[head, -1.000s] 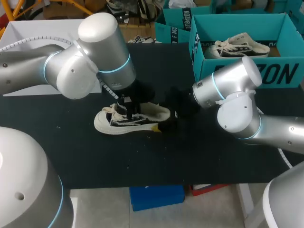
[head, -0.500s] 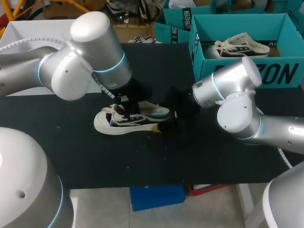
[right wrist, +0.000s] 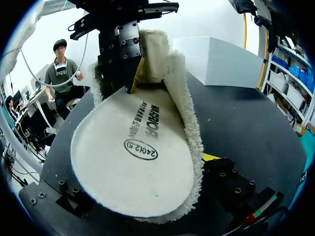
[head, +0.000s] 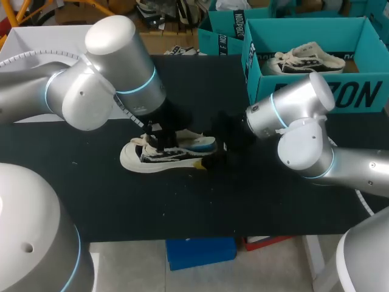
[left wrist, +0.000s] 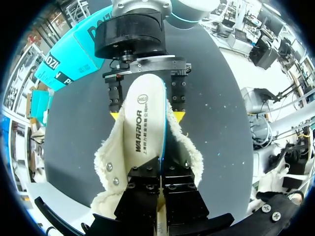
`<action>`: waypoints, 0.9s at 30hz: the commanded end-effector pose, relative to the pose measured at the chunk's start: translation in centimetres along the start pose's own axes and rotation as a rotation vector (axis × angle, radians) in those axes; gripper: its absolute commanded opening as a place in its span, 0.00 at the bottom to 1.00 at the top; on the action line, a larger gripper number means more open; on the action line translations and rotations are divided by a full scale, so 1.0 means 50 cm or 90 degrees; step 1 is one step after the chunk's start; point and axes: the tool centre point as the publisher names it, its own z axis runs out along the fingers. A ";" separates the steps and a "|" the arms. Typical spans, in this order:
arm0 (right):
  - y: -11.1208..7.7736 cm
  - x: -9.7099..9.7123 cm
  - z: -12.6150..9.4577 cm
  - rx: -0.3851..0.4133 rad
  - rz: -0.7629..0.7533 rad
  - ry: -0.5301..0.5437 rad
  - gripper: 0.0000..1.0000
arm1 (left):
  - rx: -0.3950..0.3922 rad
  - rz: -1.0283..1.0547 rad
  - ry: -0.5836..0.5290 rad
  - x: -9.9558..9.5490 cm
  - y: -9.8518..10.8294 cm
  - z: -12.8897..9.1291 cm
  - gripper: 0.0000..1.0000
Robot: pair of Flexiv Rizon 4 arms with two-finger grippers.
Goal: Take the shoe out of the shoebox, open the shoe tongue, remove and reinsert the insole, then place the shoe into the shoebox
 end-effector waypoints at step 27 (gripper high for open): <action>0.000 -0.002 0.003 0.001 0.001 -0.001 0.00 | 0.000 0.019 -0.144 0.007 -0.031 0.050 0.30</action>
